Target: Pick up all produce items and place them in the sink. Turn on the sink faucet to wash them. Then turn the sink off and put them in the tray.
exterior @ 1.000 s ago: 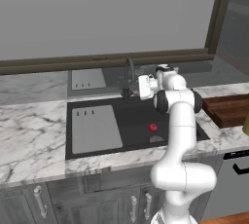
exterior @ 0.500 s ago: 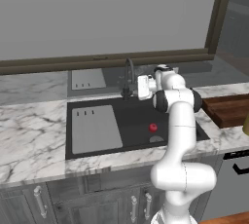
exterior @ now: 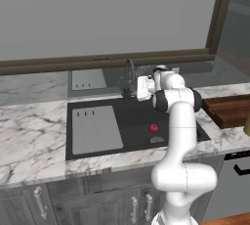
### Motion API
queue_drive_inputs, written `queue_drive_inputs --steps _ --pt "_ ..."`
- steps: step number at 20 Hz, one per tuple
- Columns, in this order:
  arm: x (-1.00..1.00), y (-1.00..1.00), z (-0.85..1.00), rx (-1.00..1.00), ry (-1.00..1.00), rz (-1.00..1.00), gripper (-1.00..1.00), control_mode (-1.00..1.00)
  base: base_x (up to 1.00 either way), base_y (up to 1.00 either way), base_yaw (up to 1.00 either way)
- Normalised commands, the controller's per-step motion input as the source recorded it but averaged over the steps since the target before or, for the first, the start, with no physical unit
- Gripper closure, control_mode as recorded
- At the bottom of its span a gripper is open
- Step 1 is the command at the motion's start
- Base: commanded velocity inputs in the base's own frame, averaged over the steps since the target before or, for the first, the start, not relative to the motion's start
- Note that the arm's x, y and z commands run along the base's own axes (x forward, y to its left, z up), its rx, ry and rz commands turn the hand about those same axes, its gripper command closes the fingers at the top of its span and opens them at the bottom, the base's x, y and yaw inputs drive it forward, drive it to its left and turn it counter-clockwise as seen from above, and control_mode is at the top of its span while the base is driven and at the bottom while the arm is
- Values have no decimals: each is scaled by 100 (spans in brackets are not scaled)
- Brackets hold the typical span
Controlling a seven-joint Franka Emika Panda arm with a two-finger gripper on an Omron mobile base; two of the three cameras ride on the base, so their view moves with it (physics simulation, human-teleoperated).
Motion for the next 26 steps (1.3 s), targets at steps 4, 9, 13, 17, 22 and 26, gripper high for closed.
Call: queue_drive_inputs --steps 4,9,13,17,22,26 --pt "11 3 5 0 0 -4 -100 -100 0 0 0" --pt "6 0 8 0 0 -9 -100 -100 0 0 0" --pt "5 1 12 0 0 -13 -100 -100 0 0 0" --pt "2 0 10 3 0 -15 -100 -100 0 0 0" --pt "4 3 2 3 0 -16 -100 -100 0 0 0" --pt "0 7 0 5 -1 -16 -100 -100 0 0 0"
